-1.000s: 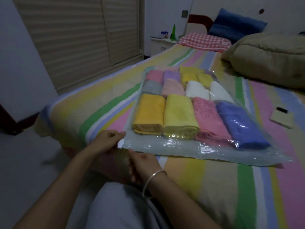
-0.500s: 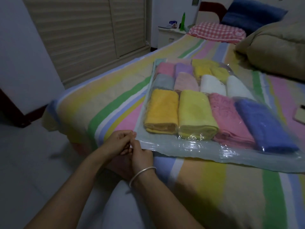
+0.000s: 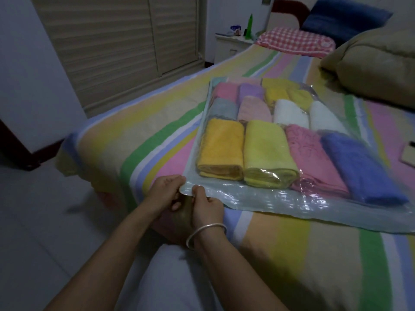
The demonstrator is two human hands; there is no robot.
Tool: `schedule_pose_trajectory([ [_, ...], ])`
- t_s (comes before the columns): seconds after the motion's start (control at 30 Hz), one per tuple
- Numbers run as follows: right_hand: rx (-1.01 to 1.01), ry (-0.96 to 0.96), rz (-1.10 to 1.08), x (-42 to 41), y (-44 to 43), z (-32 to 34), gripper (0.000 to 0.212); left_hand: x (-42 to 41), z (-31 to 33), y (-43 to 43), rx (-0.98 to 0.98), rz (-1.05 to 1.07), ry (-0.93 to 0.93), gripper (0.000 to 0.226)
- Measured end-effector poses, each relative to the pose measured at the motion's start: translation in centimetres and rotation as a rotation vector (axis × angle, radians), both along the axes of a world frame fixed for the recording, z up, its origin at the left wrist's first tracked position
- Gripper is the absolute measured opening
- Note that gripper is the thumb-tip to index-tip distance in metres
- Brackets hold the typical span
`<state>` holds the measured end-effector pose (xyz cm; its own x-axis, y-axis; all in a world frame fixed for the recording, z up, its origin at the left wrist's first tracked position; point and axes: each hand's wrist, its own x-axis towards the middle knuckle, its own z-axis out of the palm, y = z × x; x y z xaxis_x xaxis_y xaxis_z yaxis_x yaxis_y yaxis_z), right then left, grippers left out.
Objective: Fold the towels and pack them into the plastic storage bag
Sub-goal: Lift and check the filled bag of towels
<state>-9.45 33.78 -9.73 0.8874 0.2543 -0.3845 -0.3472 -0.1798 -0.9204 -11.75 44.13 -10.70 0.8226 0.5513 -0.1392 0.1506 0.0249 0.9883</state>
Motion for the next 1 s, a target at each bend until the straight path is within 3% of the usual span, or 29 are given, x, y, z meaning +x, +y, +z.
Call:
schedule_pose_trajectory([
  [0.13, 0.077, 0.073, -0.013, -1.0, 0.8, -0.6, 0.053, -0.7, 0.4, -0.9, 0.079, -0.027, 0.093, 0.054],
  [0.27, 0.17, 0.161, 0.03, -0.9, 0.6, -0.5, 0.05, -1.4, -0.1, -2.4, -0.009, 0.03, 0.011, 0.046],
  [0.47, 0.0, -0.032, -0.033, -0.3, -1.0, 0.3, 0.034, -1.6, -1.5, -1.2, -0.077, 0.019, -0.011, 0.044],
  [0.57, -0.109, -0.111, -0.024, 1.4, -4.3, 1.1, 0.043, -1.8, -2.1, 0.4, -0.077, 0.038, 0.0, 0.045],
  [0.7, -0.15, -0.144, -0.097, 3.3, -8.7, 1.6, 0.039, -2.4, -2.6, 1.8, -0.097, 0.067, 0.039, 0.044],
  [0.8, -0.164, -0.161, -0.131, 4.0, -10.7, 1.7, 0.045, -2.3, -2.1, -0.4, -0.185, 0.195, 0.02, 0.043],
  [0.9, -0.155, -0.146, -0.122, 4.4, -11.2, 1.5, 0.042, -1.6, -0.9, -4.9, -0.431, 0.34, -0.034, 0.046],
  [1.0, -0.134, -0.134, -0.09, 4.1, -11.2, 1.5, 0.04, 0.1, 0.3, -10.2, -0.442, 0.2, 0.023, 0.049],
])
